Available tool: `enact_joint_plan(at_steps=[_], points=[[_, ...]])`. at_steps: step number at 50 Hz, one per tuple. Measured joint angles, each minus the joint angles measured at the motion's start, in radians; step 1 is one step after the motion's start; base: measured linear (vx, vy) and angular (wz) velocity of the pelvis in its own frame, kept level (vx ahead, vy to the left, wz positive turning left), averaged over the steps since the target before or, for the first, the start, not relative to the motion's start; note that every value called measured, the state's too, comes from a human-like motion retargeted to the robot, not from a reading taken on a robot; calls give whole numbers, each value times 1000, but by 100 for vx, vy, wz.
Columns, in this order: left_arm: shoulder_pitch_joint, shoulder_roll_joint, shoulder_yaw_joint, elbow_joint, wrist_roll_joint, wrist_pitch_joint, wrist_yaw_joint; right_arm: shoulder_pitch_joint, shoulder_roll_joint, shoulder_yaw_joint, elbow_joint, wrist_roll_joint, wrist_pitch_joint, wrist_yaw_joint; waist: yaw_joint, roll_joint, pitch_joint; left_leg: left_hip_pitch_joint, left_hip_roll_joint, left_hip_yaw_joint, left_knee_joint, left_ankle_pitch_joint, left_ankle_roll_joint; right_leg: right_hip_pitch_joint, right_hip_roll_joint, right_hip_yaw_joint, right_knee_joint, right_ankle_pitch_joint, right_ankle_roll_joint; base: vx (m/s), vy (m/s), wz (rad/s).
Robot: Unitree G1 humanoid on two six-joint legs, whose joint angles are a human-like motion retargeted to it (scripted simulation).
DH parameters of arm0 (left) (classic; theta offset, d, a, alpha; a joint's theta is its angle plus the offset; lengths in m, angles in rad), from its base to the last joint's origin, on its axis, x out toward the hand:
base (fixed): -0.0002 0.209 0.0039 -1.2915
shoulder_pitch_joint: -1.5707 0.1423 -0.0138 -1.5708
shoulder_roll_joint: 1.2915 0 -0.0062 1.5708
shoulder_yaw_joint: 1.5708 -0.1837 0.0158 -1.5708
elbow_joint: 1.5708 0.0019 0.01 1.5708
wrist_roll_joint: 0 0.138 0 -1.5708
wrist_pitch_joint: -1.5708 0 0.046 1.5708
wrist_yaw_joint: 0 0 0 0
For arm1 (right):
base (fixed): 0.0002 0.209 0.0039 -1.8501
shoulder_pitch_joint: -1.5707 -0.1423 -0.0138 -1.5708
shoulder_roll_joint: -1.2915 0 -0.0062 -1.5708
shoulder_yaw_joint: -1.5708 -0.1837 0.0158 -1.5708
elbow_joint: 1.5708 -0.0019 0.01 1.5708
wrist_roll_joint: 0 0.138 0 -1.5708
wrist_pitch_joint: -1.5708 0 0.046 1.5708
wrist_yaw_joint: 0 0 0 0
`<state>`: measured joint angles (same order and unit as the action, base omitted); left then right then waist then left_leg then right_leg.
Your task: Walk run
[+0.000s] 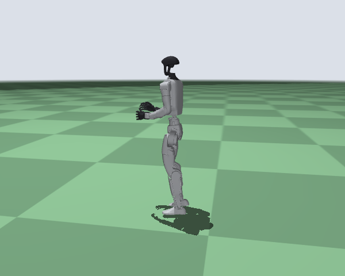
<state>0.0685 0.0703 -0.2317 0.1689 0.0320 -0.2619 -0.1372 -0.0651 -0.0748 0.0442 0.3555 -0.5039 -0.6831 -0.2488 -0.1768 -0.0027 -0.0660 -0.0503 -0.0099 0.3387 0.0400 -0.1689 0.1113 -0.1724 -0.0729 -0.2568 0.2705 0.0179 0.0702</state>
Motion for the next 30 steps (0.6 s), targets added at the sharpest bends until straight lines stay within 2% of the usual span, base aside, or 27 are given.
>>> enact_joint_plan(at_steps=[3,7,10,15,22,25,28,30], points=[[10,-4,0,28,-46,5,15,13,0,-85,145,-8,27,-61,-7,12,1,-2,8,3,1,-8,-4,-43,1,23,67,53,51,7,6,-19],[23,2,3,63,-127,-2,1,36,12,-208,398,0,99,-169,-22,31,-3,-3,21,-7,6,-20,-11,-90,10,37,140,74,97,9,1,-11],[27,7,12,81,-189,3,-4,57,14,-306,594,-2,165,-204,-33,38,-11,0,28,-7,8,-30,-19,-115,-12,11,159,73,90,18,-6,-8],[22,10,46,88,-239,18,-24,109,-18,-454,885,-89,252,-251,-62,32,-9,20,17,-16,4,-49,-34,-149,-78,9,62,72,74,21,-13,6],[13,23,64,94,-313,28,-27,205,-63,-535,1193,-158,301,-183,-94,44,30,70,35,-36,2,-69,-70,-182,-164,28,-103,104,66,21,-20,15],[25,45,77,106,-368,12,-53,236,-69,-549,1285,-156,307,-188,-94,61,37,90,65,-23,1,-67,-106,-201,-162,39,-137,73,28,33,-34,-13],[44,79,85,126,-443,-7,-91,261,-64,-575,1340,-118,315,-172,-69,66,33,113,86,3,12,-56,-150,-196,-144,53,-137,84,40,43,-42,-44],[61,106,90,136,-483,-17,-113,284,-52,-590,1344,-80,329,-151,-53,67,26,125,103,6,31,-32,-178,-180,-128,10,-133,86,21,41,-37,-33]])
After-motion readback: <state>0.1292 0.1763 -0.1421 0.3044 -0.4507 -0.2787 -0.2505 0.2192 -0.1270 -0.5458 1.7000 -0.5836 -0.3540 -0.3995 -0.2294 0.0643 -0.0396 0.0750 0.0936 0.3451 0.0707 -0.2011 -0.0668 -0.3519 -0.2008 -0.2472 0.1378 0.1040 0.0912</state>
